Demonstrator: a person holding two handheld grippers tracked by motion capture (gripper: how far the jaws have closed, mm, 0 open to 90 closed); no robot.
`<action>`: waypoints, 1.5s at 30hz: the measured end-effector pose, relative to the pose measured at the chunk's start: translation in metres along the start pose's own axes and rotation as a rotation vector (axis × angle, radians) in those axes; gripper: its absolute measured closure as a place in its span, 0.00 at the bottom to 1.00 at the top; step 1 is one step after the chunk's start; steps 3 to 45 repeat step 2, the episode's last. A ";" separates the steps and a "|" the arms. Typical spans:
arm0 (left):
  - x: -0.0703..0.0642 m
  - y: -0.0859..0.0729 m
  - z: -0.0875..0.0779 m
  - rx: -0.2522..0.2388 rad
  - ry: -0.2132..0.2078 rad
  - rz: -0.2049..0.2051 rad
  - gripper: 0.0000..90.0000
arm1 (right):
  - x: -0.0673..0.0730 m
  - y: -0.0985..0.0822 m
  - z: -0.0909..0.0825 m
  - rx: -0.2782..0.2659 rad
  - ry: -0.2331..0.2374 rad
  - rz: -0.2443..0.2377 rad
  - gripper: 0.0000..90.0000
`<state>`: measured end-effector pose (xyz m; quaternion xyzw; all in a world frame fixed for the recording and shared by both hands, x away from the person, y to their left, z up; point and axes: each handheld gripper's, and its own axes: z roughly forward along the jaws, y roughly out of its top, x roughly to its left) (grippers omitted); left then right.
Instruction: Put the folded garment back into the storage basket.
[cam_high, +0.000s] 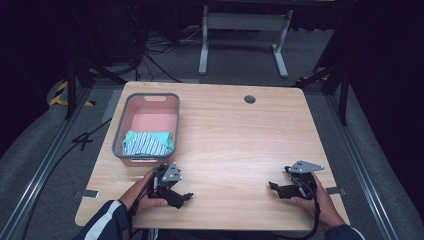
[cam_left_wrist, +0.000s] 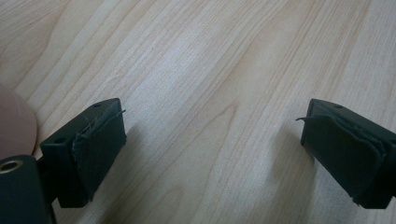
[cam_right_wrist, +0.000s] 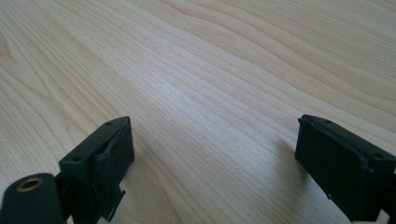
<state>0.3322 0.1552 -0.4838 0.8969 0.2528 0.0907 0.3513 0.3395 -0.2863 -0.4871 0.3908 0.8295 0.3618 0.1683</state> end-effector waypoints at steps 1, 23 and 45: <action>0.000 0.000 0.000 0.000 0.000 0.000 0.07 | 0.000 0.000 0.000 -0.001 0.001 0.003 0.13; 0.000 0.000 0.000 0.000 0.000 0.000 0.07 | 0.000 0.000 0.000 -0.001 0.001 0.003 0.14; 0.000 0.000 0.000 0.000 0.000 0.000 0.07 | 0.000 0.000 0.000 -0.001 0.001 0.003 0.14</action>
